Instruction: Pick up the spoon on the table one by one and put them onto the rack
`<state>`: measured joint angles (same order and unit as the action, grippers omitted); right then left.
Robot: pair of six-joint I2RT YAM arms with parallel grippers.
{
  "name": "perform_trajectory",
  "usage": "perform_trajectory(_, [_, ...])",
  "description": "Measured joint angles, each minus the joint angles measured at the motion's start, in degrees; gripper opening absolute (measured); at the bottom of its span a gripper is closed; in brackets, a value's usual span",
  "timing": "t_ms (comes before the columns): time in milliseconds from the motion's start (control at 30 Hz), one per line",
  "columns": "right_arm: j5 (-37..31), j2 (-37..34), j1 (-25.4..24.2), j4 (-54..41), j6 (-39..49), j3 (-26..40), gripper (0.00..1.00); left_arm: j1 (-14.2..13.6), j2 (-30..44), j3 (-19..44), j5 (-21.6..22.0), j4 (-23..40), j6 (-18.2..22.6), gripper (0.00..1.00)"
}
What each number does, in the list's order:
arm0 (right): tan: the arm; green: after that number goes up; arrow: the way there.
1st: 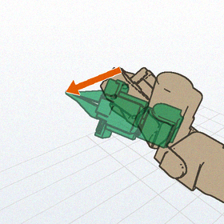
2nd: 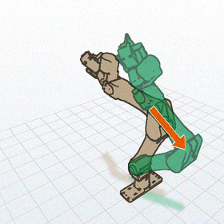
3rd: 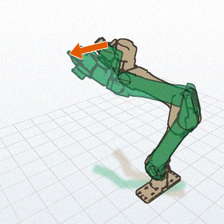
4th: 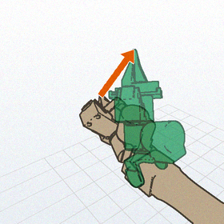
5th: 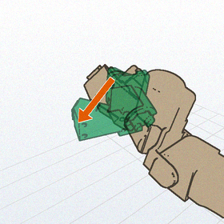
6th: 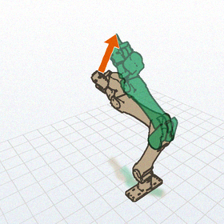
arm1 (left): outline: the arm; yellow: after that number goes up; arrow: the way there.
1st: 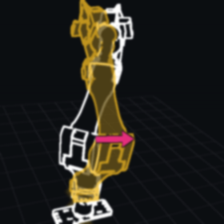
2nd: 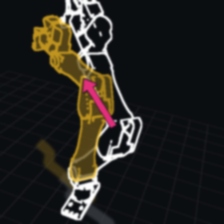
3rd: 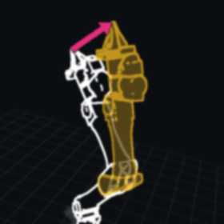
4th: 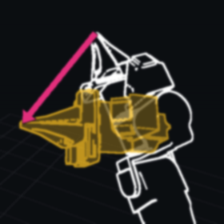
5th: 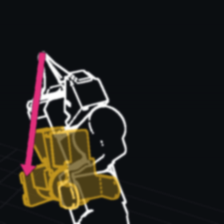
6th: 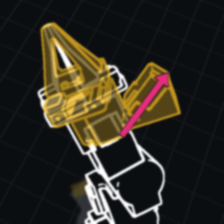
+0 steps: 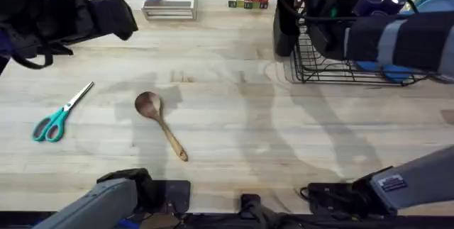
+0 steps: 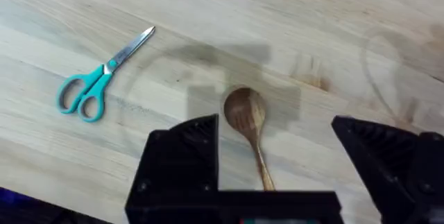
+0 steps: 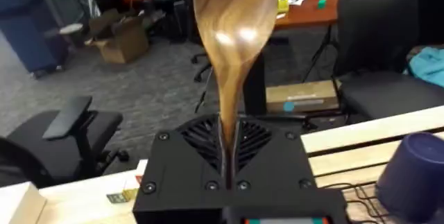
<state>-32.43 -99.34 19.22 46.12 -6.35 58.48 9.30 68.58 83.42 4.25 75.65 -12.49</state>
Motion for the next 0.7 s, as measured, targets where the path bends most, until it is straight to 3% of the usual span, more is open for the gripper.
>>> perform_trajectory(300, [2.15, -7.72, 0.04, 6.78, 0.0, -0.2, 0.035, 0.0, 0.0, 0.0, 0.0, -0.01, 0.0, 0.993])
perform_trajectory(567, [2.24, -8.58, 0.61, 5.77, 1.47, -0.48, 0.035, 0.0, 0.0, 0.0, 0.0, 0.01, 0.0, 0.993])
perform_trajectory(633, [2.34, -8.58, 2.83, -0.2, 7.86, -0.48, 0.035, 0.0, 0.0, 0.0, 0.0, 0.01, 0.0, 0.993])
perform_trajectory(700, [2.48, -8.57, 2.99, -0.39, 8.79, -0.5, 0.034, 0.0, 0.0, 0.0, 0.0, 0.01, 0.0, 0.993])
